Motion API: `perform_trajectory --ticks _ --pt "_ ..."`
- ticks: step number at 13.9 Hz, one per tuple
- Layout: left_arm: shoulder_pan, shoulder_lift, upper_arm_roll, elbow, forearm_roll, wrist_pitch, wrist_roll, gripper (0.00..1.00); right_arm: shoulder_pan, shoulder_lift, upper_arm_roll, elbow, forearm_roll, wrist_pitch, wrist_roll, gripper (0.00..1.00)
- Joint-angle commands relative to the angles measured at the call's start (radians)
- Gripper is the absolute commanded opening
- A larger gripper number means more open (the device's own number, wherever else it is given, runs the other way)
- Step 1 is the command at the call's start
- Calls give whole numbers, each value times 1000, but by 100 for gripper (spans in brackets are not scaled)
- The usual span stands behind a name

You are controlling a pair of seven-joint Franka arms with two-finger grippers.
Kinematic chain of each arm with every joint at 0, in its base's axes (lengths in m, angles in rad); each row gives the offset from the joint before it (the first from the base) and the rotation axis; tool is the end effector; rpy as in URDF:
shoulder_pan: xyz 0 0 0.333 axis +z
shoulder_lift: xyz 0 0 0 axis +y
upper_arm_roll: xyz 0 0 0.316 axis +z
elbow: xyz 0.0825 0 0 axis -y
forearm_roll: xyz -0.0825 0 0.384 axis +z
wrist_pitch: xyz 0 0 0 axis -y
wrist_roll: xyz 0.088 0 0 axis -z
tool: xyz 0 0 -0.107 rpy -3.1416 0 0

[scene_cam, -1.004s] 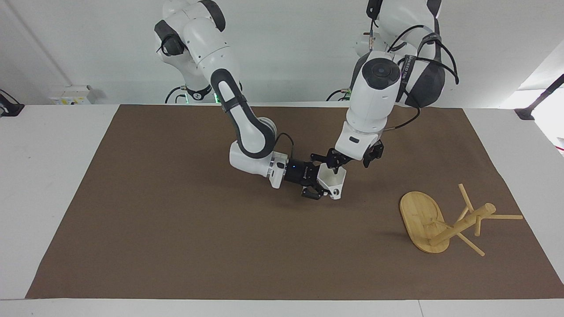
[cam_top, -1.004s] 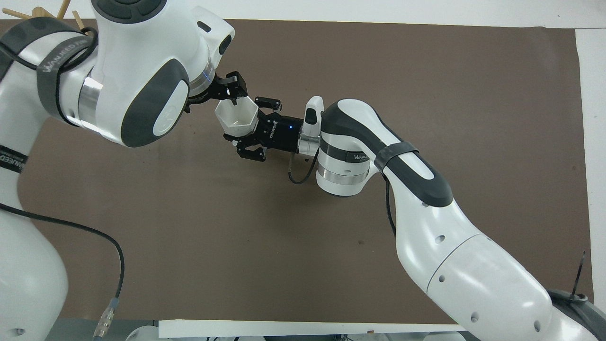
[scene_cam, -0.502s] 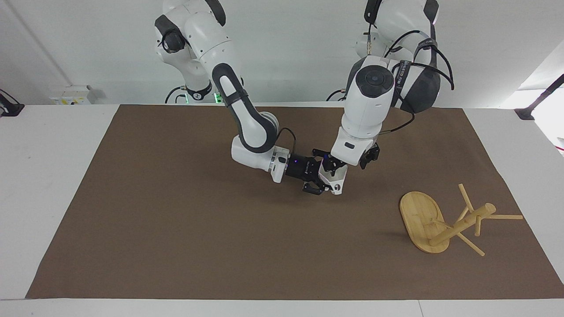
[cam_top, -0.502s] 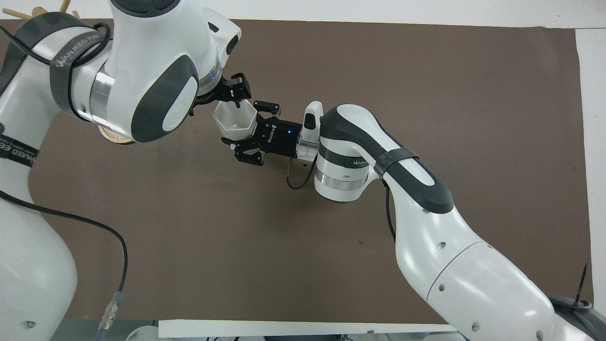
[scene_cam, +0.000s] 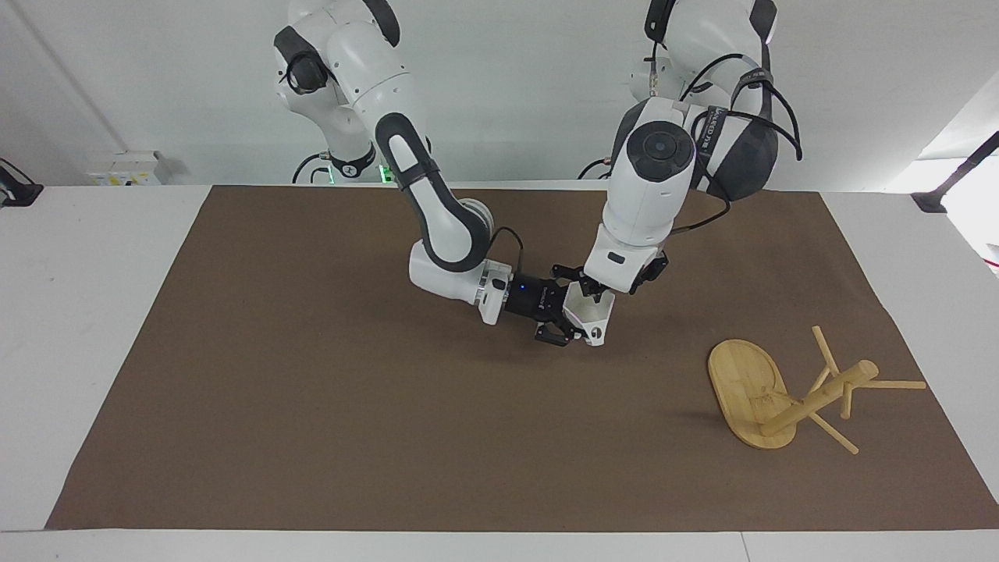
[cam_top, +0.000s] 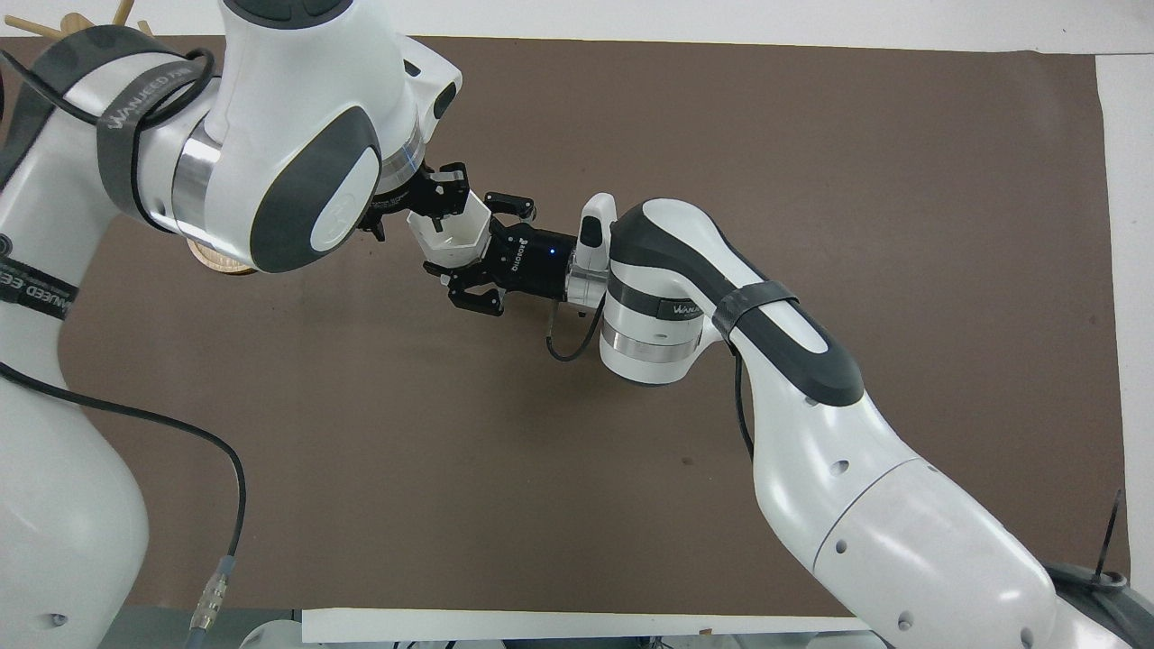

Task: Hang cup on rack
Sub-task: 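Grasp the mug with the left gripper from the right gripper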

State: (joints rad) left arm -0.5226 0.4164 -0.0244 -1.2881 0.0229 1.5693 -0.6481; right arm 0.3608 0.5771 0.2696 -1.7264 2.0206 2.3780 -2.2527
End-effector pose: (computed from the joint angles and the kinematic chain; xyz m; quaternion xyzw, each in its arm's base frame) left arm 0.5730 -0.3425 0.5014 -0.9964 -0.0504 0.0522 0.0433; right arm 0.5636 0.3965 0.2817 -0.6507 -0.3920 -0.4682 0.4513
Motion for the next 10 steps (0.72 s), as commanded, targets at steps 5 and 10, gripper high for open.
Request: perform_trajectory --ticks 5,10 --pt "-33 -36 11 -77 -43 18 -315 58 -2 -19 0 -21 30 7 -28 42" --pt "-27 -42 12 -85 -41 14 -355 21 -2 -19 0 -19 30 7 -28 42"
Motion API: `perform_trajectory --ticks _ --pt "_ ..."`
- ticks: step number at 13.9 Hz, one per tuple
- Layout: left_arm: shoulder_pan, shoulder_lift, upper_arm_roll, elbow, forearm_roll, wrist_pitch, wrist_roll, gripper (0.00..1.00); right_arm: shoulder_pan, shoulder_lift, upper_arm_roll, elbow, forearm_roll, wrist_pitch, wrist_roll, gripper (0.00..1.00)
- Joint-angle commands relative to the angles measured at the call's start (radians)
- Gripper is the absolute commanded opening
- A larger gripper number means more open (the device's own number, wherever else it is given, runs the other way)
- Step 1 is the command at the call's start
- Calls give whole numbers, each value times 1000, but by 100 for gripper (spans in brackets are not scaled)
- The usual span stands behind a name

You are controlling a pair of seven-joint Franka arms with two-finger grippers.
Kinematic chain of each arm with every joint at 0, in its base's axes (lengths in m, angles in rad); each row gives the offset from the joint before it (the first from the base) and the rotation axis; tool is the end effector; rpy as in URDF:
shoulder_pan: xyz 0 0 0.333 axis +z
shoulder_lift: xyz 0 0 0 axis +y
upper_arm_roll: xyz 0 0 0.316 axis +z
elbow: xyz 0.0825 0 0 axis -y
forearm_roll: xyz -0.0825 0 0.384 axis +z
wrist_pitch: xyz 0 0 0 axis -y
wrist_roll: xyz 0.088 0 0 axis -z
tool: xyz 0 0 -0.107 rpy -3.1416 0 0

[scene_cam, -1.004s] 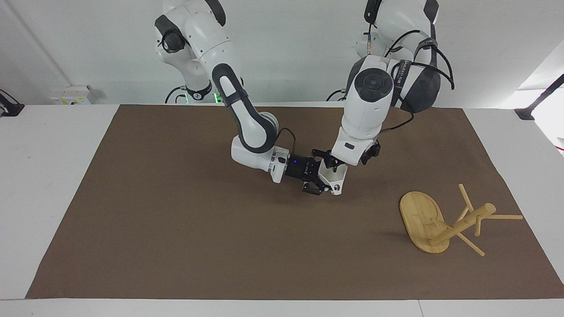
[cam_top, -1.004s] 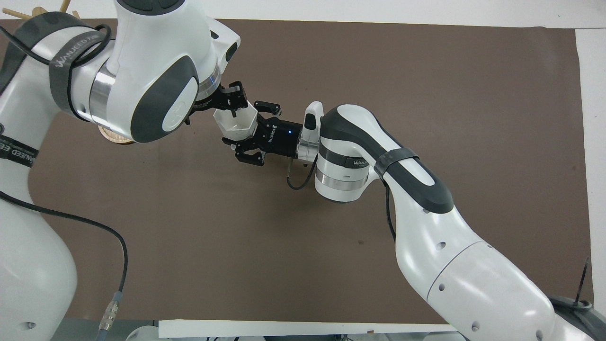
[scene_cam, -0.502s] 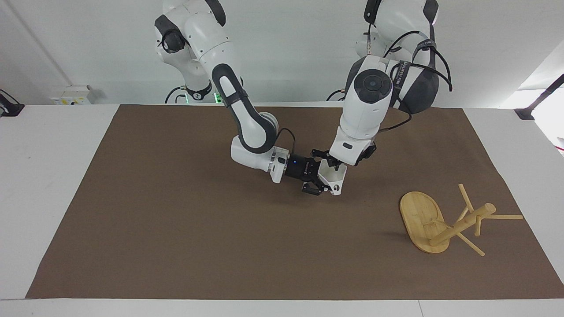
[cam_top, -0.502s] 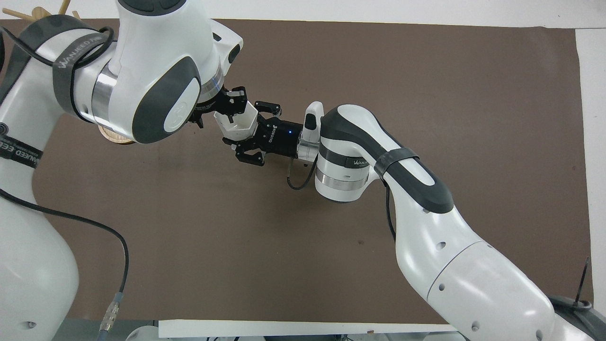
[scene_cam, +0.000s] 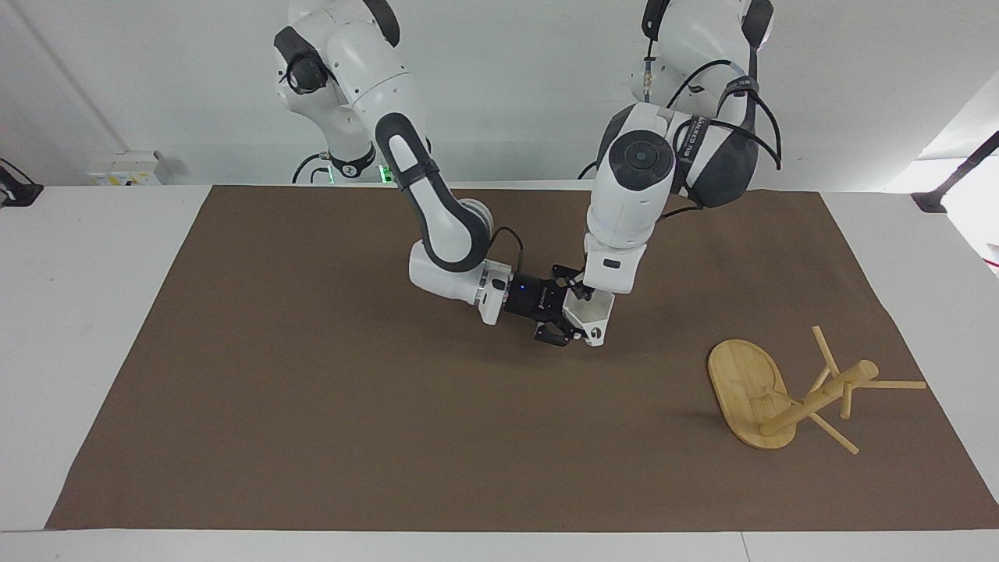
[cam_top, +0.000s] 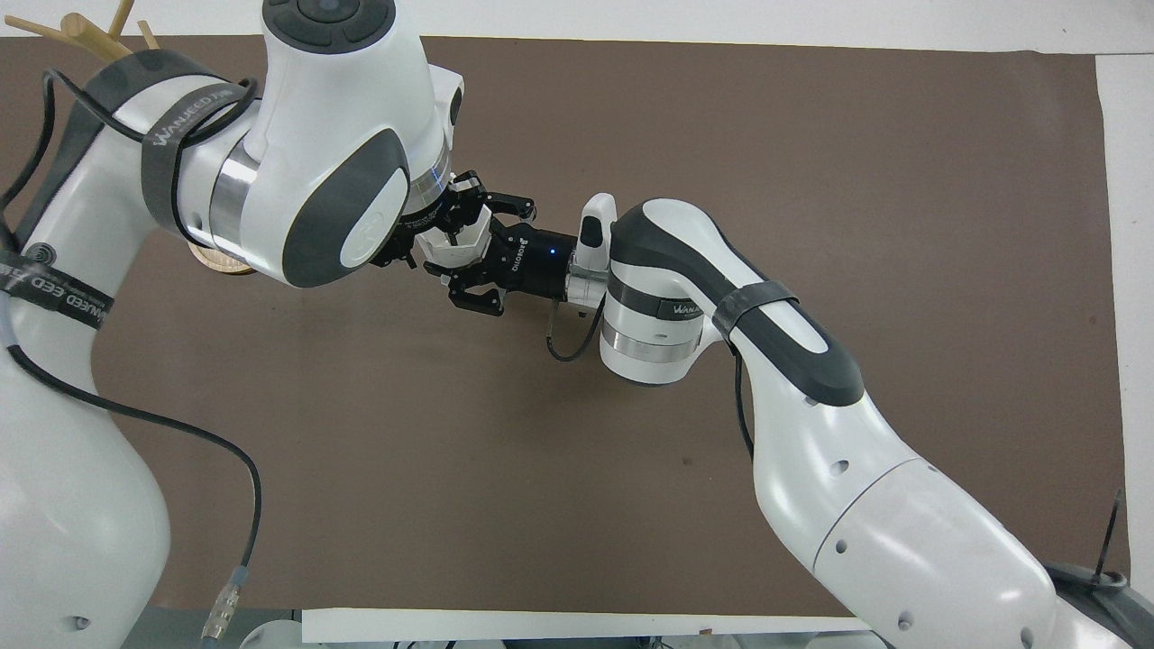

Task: Hang cup on rack
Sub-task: 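Grasp the mug with the left gripper from the right gripper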

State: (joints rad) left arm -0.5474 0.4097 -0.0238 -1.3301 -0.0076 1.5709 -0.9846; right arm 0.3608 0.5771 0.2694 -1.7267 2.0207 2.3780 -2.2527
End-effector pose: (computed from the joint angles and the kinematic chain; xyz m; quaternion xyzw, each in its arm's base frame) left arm 0.5585 -0.3566 0.4865 -0.9750 -0.2054 0.0661 0.0530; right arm 0.5636 0.3964 0.2815 -0.6509 -0.3919 -0.4682 0.4512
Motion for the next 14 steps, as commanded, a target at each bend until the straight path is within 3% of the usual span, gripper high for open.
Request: perform_trajectory --ticks 1,5,8,11,12,14 --pt "3 -35 13 -43 -11 15 -19 17 -2 -19 1 -19 30 7 -28 42" --pt "3 -35 13 -50 -9 20 -20 0 -2 -19 2 -19 30 9 -27 42" --pt "-3 -37 13 -54 -8 32 -40 0 -2 -19 2 -19 30 9 -24 45" --pt "-3 -37 13 -57 -8 44 -40 0 -2 -19 2 -17 32 9 -24 54" --pt "-5 -37 13 -57 -8 44 -40 0 -2 -19 2 -17 30 9 -22 64" --pt "-6 -40 13 -58 -5 44 -40 0 -3 -19 2 -16 30 12 -19 100"
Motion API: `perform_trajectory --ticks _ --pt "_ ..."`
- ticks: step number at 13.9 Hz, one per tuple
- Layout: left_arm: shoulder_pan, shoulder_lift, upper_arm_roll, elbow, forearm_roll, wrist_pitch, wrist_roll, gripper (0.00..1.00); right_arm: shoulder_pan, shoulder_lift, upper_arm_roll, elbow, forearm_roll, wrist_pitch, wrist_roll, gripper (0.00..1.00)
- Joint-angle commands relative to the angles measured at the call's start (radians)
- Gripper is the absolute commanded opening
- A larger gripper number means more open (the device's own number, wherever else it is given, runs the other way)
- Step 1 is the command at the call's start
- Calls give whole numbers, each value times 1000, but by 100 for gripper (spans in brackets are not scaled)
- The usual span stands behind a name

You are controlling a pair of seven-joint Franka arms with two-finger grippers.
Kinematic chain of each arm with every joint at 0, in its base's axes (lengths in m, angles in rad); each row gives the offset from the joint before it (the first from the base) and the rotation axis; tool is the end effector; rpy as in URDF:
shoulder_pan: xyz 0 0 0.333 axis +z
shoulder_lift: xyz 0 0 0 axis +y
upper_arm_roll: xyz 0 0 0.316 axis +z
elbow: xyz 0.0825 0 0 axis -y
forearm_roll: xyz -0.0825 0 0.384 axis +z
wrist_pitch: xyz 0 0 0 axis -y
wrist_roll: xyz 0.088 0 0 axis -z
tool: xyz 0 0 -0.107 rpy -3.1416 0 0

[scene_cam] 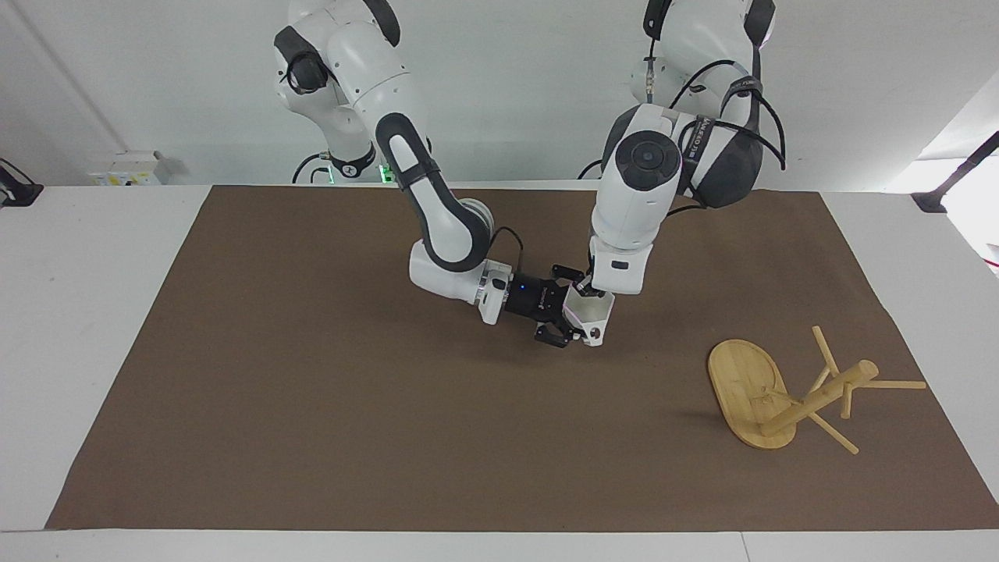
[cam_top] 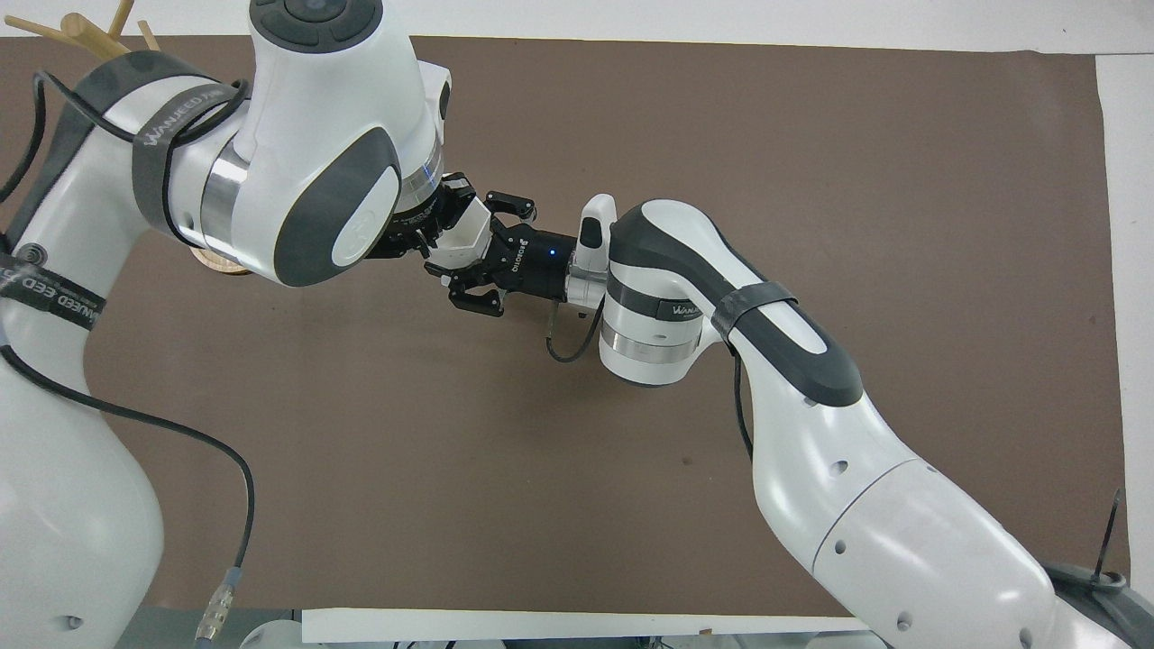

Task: Hang cup on rack

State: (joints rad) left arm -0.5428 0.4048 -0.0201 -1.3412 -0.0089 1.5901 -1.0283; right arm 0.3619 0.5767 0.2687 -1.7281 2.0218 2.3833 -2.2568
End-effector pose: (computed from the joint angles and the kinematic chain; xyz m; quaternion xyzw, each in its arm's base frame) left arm 0.5615 -0.3527 0.4860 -0.9698 -0.2308 0.0605 0.0497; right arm 0.5633 0.3959 0.2807 -0.6521 -0.3929 -0.4683 0.4484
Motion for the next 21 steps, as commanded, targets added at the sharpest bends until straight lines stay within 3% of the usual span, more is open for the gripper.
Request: perform_trajectory --ticks 1,8,13,15,21 --pt "-11 -35 9 -47 -2 25 4 0 -6 -18 3 -13 28 8 -15 100" --pt "-5 -35 11 -55 6 59 4 0 -32 -17 3 -11 9 25 -23 100" --pt "0 -37 12 -68 153 116 -62 0 -31 -58 1 -19 3 73 -17 100" --pt "15 -81 12 -154 201 236 -81 0 -38 -58 0 -19 -9 71 -18 100" --pt "161 -338 9 -562 208 709 -55 0 -153 -57 1 -8 -224 31 -12 100"
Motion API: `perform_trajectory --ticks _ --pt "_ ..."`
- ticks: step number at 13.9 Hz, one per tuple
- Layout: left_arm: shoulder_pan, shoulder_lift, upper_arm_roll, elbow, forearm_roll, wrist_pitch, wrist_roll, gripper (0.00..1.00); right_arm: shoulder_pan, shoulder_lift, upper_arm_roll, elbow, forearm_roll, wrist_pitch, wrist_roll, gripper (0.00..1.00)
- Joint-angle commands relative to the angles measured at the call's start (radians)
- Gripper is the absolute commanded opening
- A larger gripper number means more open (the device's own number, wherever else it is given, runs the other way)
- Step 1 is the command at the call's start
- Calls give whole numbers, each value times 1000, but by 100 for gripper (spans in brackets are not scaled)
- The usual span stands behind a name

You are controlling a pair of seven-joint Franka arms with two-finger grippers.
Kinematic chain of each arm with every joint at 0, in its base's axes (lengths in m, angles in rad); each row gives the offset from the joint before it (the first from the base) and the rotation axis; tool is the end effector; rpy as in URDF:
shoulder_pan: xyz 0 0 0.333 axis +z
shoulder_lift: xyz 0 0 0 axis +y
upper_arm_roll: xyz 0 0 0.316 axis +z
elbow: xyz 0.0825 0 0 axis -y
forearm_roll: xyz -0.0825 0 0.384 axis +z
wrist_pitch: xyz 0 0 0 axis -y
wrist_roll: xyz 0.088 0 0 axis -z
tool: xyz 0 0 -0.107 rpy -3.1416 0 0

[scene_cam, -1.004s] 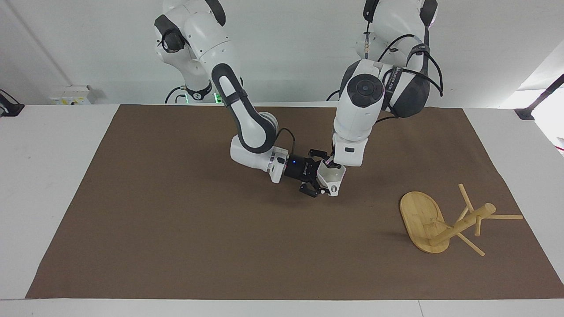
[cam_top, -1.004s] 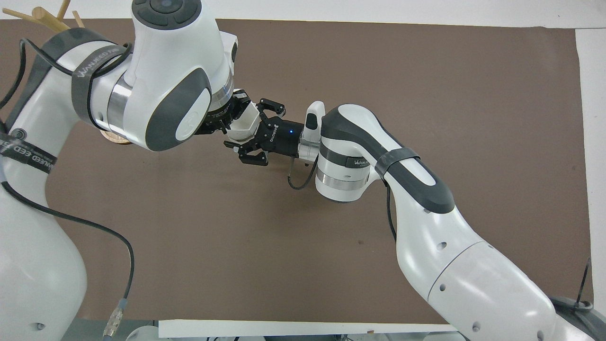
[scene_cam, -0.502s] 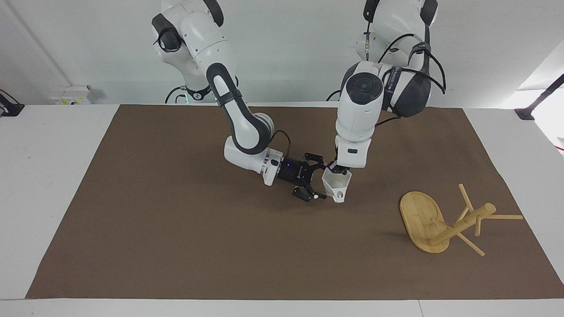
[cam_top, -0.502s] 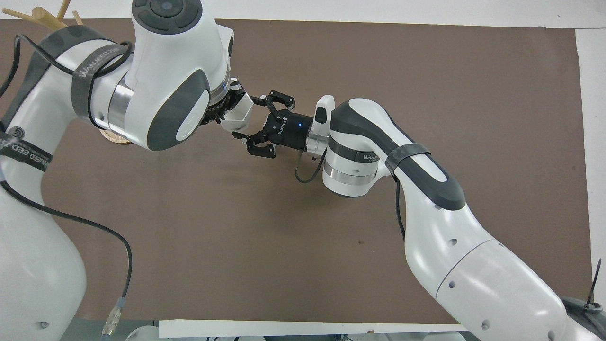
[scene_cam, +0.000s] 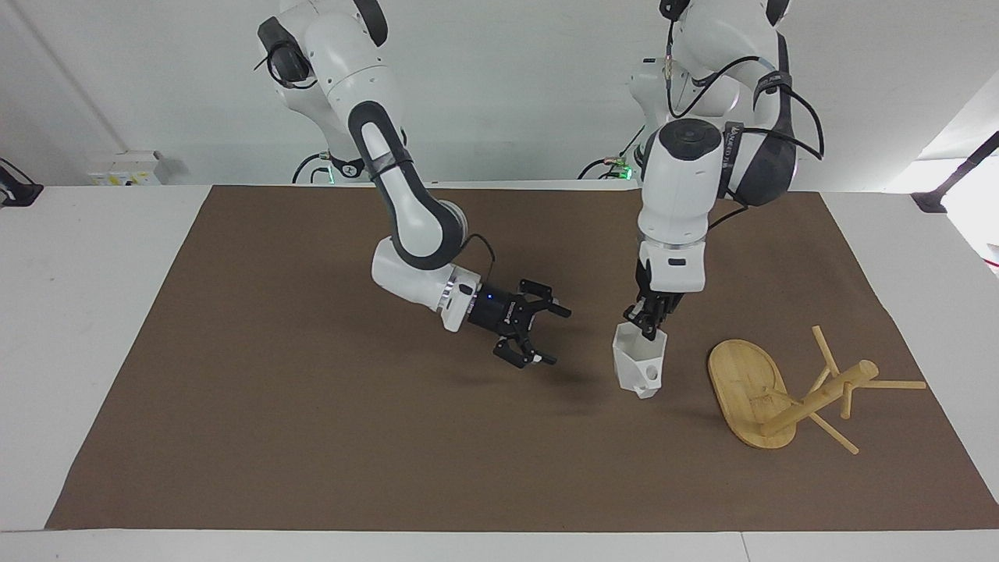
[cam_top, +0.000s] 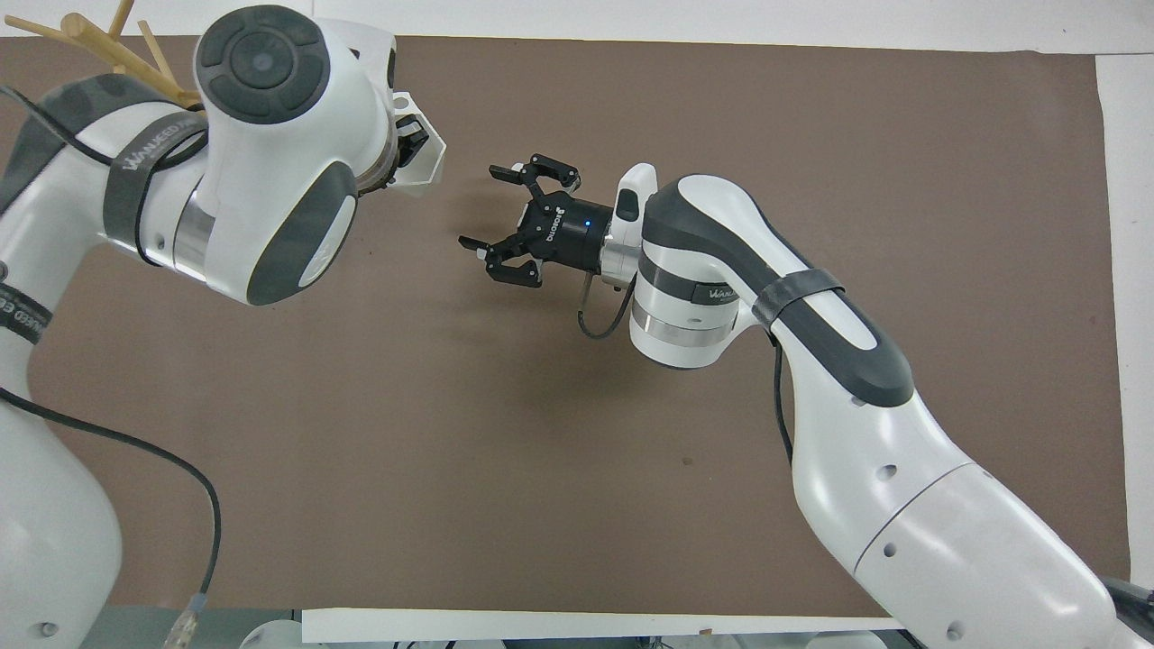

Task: Hang cup on rack

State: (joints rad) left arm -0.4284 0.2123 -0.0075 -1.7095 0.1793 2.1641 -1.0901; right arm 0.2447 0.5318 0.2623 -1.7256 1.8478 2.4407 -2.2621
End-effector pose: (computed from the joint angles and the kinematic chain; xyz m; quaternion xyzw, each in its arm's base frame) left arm 0.5901 -0.2667 0.4878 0.9493 0.2793 0.1416 0.0261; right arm 0.6109 0.3177 0.3073 -0.6605 -0.4361 -0.4908 0.3641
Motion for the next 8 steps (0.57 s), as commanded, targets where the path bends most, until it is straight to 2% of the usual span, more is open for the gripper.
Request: perform_trajectory --ticks 1,3,5,8 --pt "66 -186 -5 -259 20 205 18 0 -53 -12 8 -11 -77 -37 -7 100" --pt "103 -279 -5 -449 20 458 19 0 -87 -12 8 -3 -146 -63 1 100" --pt "128 -323 -5 -597 20 667 18 0 -131 -12 8 1 -240 -116 57 100" --pt "158 -341 -5 -714 20 894 15 0 -211 -12 8 23 -404 -216 159 100"
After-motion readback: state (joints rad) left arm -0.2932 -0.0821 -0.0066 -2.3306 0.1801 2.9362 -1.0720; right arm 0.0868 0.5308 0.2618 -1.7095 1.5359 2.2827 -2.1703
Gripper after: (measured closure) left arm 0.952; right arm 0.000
